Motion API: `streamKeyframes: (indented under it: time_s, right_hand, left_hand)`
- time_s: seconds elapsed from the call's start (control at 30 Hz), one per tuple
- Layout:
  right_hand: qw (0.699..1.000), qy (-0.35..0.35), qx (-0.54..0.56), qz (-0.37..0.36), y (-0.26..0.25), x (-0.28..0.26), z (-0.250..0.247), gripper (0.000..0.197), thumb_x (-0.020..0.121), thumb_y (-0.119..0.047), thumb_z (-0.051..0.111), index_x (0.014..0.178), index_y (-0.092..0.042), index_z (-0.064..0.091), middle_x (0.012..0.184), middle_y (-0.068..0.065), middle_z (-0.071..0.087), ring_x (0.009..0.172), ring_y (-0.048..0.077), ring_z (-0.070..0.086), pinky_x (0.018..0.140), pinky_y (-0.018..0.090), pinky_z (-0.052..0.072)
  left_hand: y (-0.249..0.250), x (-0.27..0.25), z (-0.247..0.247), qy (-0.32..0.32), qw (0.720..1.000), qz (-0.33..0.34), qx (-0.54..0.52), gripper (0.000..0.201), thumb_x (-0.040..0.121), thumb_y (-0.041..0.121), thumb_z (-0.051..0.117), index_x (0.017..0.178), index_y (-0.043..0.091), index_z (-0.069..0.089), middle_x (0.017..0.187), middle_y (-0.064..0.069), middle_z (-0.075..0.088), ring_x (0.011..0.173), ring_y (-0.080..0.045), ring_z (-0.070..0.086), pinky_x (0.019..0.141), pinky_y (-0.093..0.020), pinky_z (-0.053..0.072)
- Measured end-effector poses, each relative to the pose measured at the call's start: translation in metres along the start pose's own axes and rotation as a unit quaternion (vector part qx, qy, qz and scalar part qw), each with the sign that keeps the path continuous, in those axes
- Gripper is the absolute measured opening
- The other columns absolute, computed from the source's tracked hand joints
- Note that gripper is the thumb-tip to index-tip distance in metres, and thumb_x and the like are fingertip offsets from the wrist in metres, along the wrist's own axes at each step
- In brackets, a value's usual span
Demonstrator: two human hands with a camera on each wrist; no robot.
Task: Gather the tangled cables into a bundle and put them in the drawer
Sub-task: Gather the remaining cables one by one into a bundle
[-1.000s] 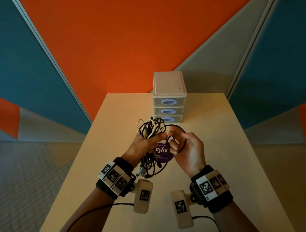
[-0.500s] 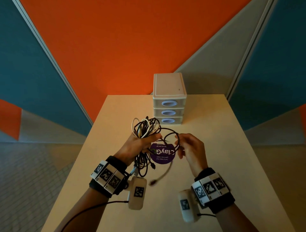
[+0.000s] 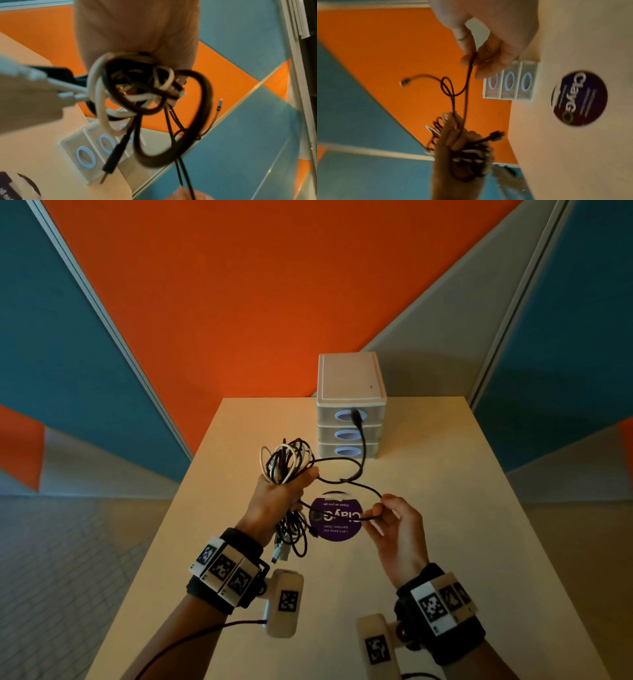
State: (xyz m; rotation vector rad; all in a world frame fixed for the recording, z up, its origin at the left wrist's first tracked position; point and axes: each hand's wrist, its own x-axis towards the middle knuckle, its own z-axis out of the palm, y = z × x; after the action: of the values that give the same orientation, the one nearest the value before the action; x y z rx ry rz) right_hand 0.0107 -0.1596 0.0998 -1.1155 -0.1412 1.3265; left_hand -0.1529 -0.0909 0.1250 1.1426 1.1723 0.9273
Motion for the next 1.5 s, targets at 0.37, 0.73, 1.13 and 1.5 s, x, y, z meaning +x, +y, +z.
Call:
streamKeyframes:
  time_s: [0.37,0.73,1.13,1.5]
  right_hand:
    - [0.781,0.012,-0.458,-0.425,0.007,-0.004,-0.005,0.054,0.073,-0.014,0.06,0.125,-0.021,0.044,0.122,0.007,0.049,0.109,0.017,0.049,0.082,0.021,0.042]
    - [0.763,-0.093,-0.486,-0.416,-0.007,0.003,0.016,0.013,0.082,-0.023,0.067,0.086,-0.013,0.073,0.073,-0.001,0.067,0.061,0.008,0.061,0.06,0.014,0.049]
    - [0.936,-0.063,-0.268,-0.218,-0.023,0.002,0.023,0.018,0.089,-0.022,0.058,0.084,-0.006,0.065,0.075,0.005,0.073,0.06,0.016,0.069,0.064,0.027,0.059]
    - [0.976,-0.097,-0.177,-0.084,-0.024,0.0,0.019,0.022,0.095,-0.022,0.047,0.08,-0.008,0.057,0.064,0.004,0.074,0.052,0.013,0.064,0.054,0.022,0.053]
  left_hand:
    - [0.003,0.0,-0.001,-0.018,1.0,-0.018,-0.017,0.023,0.089,0.019,0.062,0.07,0.018,0.049,0.048,0.008,0.031,0.041,-0.005,0.027,0.046,-0.022,0.029]
    - [0.004,-0.009,0.01,-0.051,0.986,0.094,0.13,0.015,0.088,0.015,0.064,0.073,0.015,0.062,0.039,0.015,0.055,0.037,0.003,0.048,0.043,-0.01,0.036]
    - [-0.013,-0.009,0.016,-0.035,0.981,0.11,0.154,0.015,0.074,0.025,0.078,0.088,0.024,0.073,0.086,0.003,0.076,0.079,-0.006,0.071,0.07,-0.024,0.057]
    - [-0.018,-0.009,0.011,-0.03,0.971,0.142,0.191,0.008,0.079,0.02,0.074,0.076,0.014,0.07,0.075,-0.016,0.072,0.065,-0.034,0.067,0.057,-0.04,0.053]
